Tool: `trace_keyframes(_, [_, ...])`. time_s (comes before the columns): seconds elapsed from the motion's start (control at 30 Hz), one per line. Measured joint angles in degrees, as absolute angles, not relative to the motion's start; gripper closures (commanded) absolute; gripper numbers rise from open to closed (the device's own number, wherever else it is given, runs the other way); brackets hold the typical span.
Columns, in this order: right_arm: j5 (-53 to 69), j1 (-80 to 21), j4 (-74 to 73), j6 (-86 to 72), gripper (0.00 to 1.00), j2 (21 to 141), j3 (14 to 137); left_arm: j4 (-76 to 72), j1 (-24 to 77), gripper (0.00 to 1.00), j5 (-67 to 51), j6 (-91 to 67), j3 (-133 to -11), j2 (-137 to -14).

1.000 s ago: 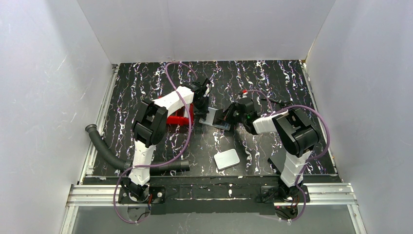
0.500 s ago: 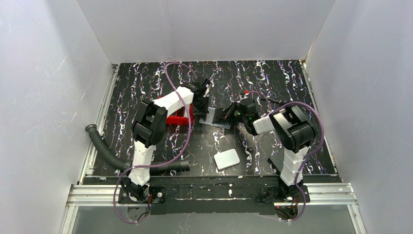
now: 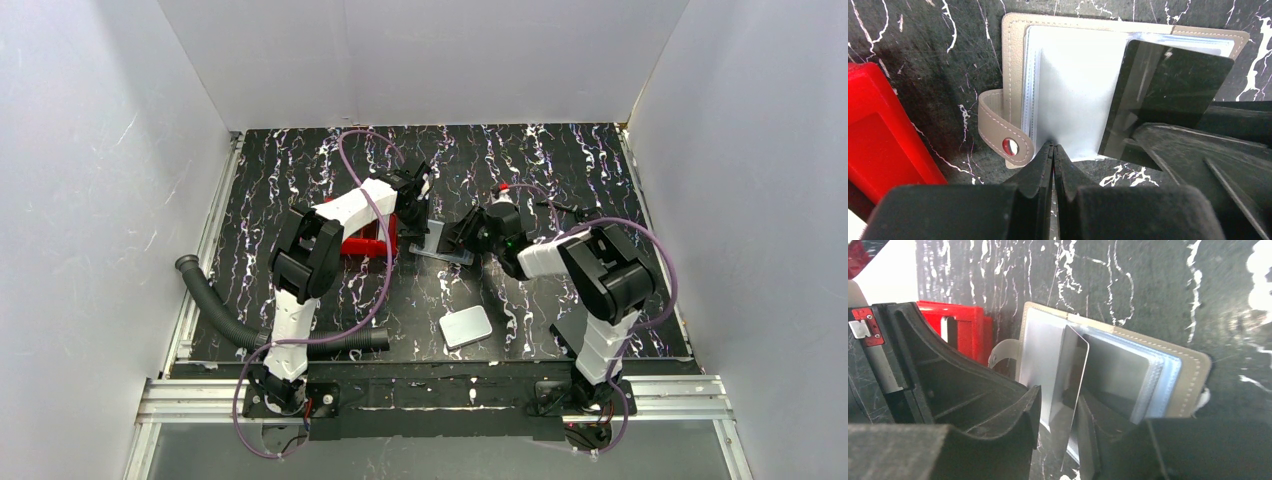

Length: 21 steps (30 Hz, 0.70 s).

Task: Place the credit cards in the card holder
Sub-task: Insert the credit card into the card holder.

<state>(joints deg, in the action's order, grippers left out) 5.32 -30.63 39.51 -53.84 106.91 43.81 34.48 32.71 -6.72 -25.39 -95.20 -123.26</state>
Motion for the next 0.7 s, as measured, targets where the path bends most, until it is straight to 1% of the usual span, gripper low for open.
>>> trace_keyframes(0.07, [3.60, -30.68, 35.09, -51.53, 0.50, 104.97, 44.80, 34.44, 32.71, 0.99, -6.79, -25.39, -95.18, -123.24])
trace_keyframes(0.17, [1.85, -30.63, 30.15, -48.71, 0.44, 103.53, 46.33, 34.41, 32.71, 0.99, -6.85, -25.36, -95.18, -123.24])
trace_keyframes(0.33, [1.48, -30.85, 25.91, -45.82, 0.42, 102.87, 48.27, 34.41, 32.71, 0.99, -6.85, -25.34, -95.18, -123.24])
trace_keyframes(0.63, [0.49, -32.56, 21.52, -43.64, 0.41, 104.99, 53.04, 34.44, 32.71, 0.99, -6.85, -25.34, -95.18, -123.22])
trace_keyframes(0.7, [-0.40, -33.47, 20.32, -43.33, 0.39, 105.73, 54.52, 34.44, 32.71, 0.99, -6.85, -25.34, -95.18, -123.24])
